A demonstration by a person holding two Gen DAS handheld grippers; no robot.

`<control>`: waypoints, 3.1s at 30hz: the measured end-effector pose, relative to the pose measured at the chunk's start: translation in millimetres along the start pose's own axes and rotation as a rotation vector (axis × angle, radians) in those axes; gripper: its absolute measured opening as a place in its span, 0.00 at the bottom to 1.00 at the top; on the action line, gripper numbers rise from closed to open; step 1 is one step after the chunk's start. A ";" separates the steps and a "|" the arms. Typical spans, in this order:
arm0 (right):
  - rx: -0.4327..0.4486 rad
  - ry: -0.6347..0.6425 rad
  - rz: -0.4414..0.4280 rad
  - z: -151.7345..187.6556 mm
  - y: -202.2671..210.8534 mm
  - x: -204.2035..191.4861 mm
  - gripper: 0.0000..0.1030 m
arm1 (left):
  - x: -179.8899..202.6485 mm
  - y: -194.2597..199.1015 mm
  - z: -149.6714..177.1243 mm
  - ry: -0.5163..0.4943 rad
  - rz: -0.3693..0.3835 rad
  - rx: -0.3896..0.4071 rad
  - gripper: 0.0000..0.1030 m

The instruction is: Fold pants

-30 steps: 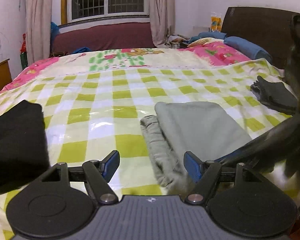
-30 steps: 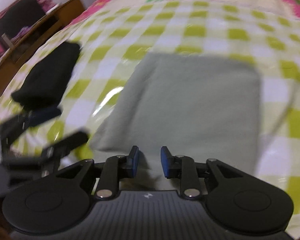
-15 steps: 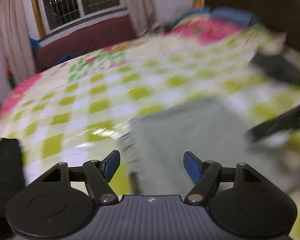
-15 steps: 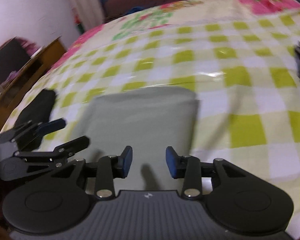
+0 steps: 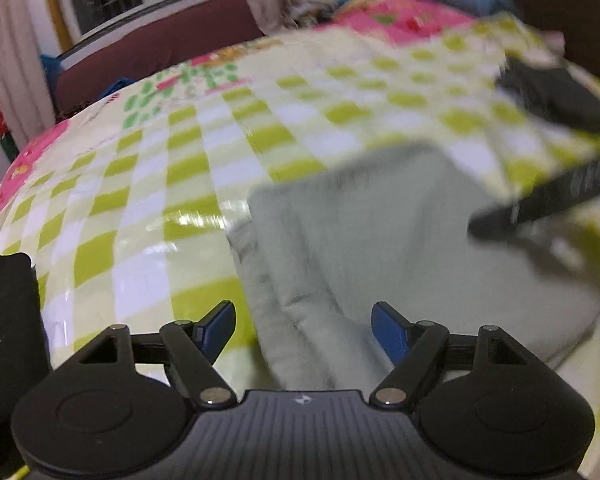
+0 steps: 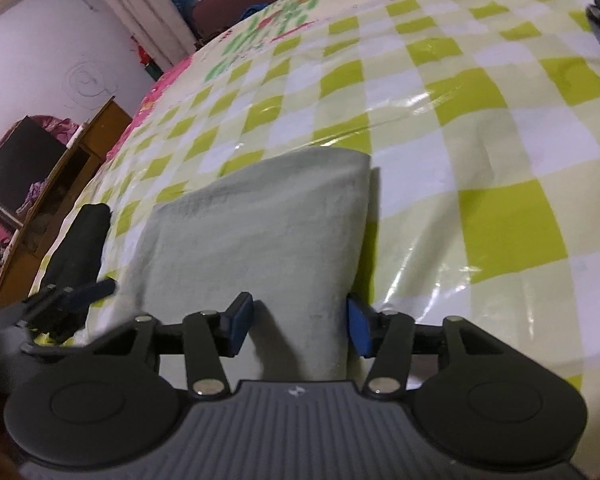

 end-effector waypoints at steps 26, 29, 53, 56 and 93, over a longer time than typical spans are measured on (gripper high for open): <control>-0.019 -0.002 -0.042 5.8 -10.8 -4.4 0.51 | -10.5 -3.7 3.8 0.155 0.089 -0.023 0.74; -0.025 0.008 -0.058 5.3 -13.3 -4.8 0.54 | -10.4 -8.5 3.9 0.161 0.088 -0.024 0.81; 0.065 -0.035 -0.050 -33.8 1.4 9.9 0.10 | 0.4 -10.2 -27.7 0.198 0.099 0.080 0.36; 0.020 -0.049 -0.056 -30.7 -7.6 16.1 0.18 | -3.1 -14.0 -23.8 0.200 0.083 0.068 0.45; 0.123 -0.068 0.083 -104.4 -24.0 78.3 0.24 | 25.3 -94.1 -112.1 0.070 0.057 0.087 0.44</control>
Point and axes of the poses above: each gripper's, at about its wrist camera, not at the fingertips, and y roughly against the way its jaws point, x to its right, z to its underside, the point moved 6 cm from there along -y, roughly the way its jaws point, and after that the axes turned 1 degree about -x, right-handed, at the moved point
